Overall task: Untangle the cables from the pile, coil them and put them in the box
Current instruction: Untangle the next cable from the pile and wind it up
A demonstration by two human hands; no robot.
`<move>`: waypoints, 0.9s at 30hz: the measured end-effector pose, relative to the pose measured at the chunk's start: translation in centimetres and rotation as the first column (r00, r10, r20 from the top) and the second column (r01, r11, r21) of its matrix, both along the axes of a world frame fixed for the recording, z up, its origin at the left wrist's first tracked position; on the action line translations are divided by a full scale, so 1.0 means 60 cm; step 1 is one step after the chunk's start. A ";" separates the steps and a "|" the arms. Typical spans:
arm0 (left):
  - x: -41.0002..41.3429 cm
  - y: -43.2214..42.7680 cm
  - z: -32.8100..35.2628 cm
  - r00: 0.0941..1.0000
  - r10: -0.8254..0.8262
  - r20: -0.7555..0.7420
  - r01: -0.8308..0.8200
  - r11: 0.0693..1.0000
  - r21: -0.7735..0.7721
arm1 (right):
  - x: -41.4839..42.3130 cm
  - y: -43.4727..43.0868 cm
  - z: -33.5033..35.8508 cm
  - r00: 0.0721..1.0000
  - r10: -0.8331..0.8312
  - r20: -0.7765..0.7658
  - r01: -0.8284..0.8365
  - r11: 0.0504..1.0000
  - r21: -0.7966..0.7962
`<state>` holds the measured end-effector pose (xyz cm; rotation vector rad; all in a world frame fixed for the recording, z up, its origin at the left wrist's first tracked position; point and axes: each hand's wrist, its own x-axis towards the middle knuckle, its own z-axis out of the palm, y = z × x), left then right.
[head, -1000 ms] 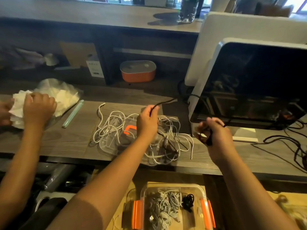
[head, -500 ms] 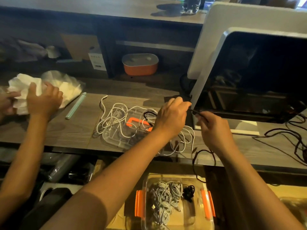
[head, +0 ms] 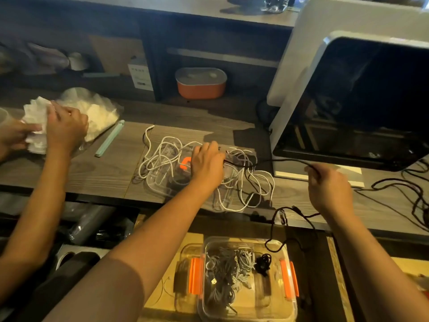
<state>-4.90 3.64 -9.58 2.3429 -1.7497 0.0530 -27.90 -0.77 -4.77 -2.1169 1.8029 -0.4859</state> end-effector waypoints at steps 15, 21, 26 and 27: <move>-0.058 0.004 0.049 0.861 -0.484 -0.157 0.291 0.720 -0.630 | 0.059 0.024 0.009 0.890 0.295 -0.348 -0.351 0.930 -0.110; -0.092 0.041 0.065 0.482 -0.170 -0.859 -0.127 0.957 -0.261 | 0.047 0.026 -0.003 0.907 0.393 -0.151 -0.417 0.886 -0.203; -0.096 0.072 0.055 0.015 -0.049 -0.999 -0.085 0.995 -0.050 | 0.051 0.026 0.003 0.914 0.363 -0.181 -0.392 0.904 -0.168; -0.093 0.075 0.050 0.014 -0.010 -1.000 -0.056 0.998 -0.011 | 0.049 0.027 0.005 0.924 0.343 -0.171 -0.372 0.910 -0.182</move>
